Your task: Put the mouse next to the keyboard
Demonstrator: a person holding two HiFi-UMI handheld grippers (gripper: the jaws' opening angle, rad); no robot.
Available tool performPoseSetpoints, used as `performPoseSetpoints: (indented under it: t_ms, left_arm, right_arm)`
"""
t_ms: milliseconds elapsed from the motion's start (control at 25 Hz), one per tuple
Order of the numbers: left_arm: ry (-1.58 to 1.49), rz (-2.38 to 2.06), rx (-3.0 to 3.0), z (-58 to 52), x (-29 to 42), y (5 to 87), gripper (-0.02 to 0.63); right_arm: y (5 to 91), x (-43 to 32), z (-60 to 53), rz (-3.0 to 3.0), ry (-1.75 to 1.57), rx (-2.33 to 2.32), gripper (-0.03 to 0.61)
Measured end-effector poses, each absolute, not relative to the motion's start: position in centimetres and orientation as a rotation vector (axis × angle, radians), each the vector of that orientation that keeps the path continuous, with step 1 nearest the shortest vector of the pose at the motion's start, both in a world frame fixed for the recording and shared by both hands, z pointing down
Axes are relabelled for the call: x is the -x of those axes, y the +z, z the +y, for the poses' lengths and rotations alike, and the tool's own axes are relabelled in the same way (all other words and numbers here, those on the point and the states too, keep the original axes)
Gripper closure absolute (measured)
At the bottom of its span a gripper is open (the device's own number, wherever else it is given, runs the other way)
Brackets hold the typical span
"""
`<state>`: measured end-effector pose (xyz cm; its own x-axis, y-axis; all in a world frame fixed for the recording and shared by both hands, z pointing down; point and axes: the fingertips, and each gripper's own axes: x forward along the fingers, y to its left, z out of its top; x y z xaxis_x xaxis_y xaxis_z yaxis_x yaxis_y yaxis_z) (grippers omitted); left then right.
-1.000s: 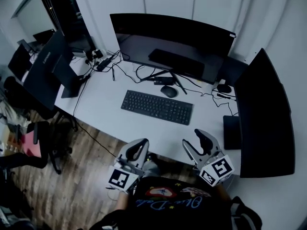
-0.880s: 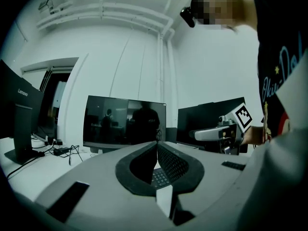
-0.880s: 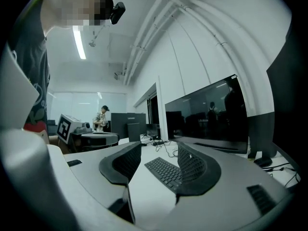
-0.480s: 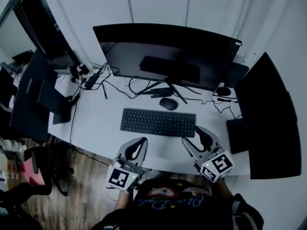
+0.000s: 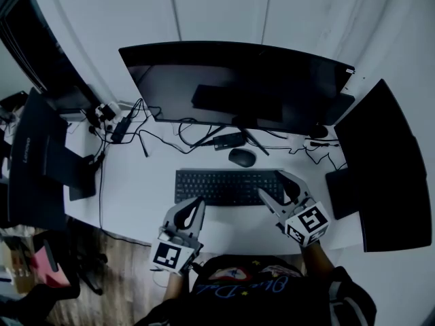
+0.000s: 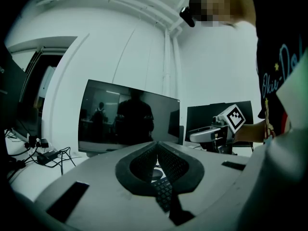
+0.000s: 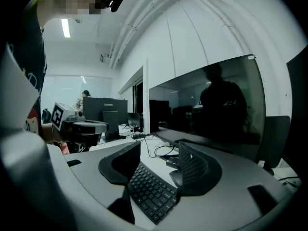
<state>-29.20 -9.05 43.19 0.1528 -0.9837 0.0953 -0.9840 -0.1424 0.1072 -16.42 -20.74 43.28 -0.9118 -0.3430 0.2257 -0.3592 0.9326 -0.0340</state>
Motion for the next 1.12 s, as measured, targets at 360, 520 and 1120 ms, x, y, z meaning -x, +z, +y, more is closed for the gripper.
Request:
performPoseSetpoints:
  t_ms: [360, 520, 1120]
  left_arm:
    - [0.002, -1.939, -2.221, -10.8, 31.7, 45.5, 0.610]
    - [0.034, -1.982, -2.168, -11.4, 32.4, 45.9, 0.610]
    - [0.072, -1.993, -2.074, -15.5, 31.8, 47.3, 0.610]
  right_arm:
    - [47.8, 19.8, -24.4, -2.758, 0.070, -0.419, 0.360]
    - [50.7, 21.1, -26.3, -2.704, 0.077, -0.334, 0.357]
    - [60.3, 25.0, -31.0, -2.526, 0.083, -0.113, 0.330]
